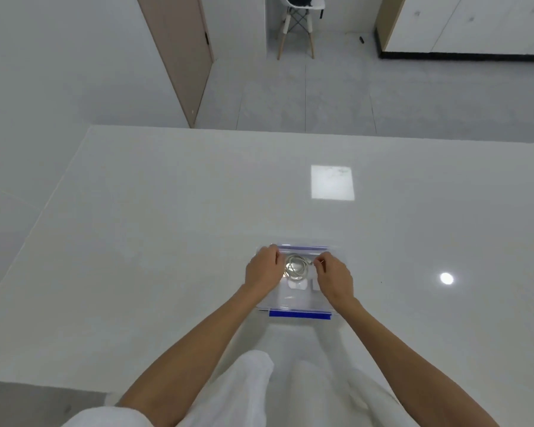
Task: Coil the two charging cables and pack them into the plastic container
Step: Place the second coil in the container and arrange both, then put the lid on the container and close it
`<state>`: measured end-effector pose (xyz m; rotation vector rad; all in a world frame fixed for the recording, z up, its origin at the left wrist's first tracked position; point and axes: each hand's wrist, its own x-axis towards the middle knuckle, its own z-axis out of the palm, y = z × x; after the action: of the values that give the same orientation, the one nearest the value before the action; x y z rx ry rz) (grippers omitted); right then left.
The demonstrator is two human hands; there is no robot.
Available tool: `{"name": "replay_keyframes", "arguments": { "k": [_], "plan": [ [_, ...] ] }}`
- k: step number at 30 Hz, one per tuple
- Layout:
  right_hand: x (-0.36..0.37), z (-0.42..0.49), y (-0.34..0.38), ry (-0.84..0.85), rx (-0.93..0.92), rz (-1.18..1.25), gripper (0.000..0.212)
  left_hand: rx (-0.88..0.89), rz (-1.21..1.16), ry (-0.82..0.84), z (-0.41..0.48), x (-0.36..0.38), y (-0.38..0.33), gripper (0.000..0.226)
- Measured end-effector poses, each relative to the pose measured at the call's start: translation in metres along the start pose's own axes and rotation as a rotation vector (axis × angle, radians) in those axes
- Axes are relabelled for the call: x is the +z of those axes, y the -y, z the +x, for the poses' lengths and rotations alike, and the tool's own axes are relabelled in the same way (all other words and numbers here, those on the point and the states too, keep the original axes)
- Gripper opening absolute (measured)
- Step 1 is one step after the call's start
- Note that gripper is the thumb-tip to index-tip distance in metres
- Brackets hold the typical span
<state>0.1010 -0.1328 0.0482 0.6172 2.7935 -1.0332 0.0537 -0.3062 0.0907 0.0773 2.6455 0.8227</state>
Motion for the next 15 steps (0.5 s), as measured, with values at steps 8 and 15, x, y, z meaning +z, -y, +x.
{"name": "replay_keyframes", "arguments": {
  "k": [8,15],
  "plan": [
    [-0.031,-0.024,-0.020,-0.174,-0.188,-0.284,0.026,0.090,0.177,-0.184,-0.022,-0.021,0.018,0.017],
    [-0.031,-0.051,-0.063,0.198,0.496,0.395,0.060,-0.384,-0.259,0.079,-0.054,0.011,0.049,0.048]
  ]
}}
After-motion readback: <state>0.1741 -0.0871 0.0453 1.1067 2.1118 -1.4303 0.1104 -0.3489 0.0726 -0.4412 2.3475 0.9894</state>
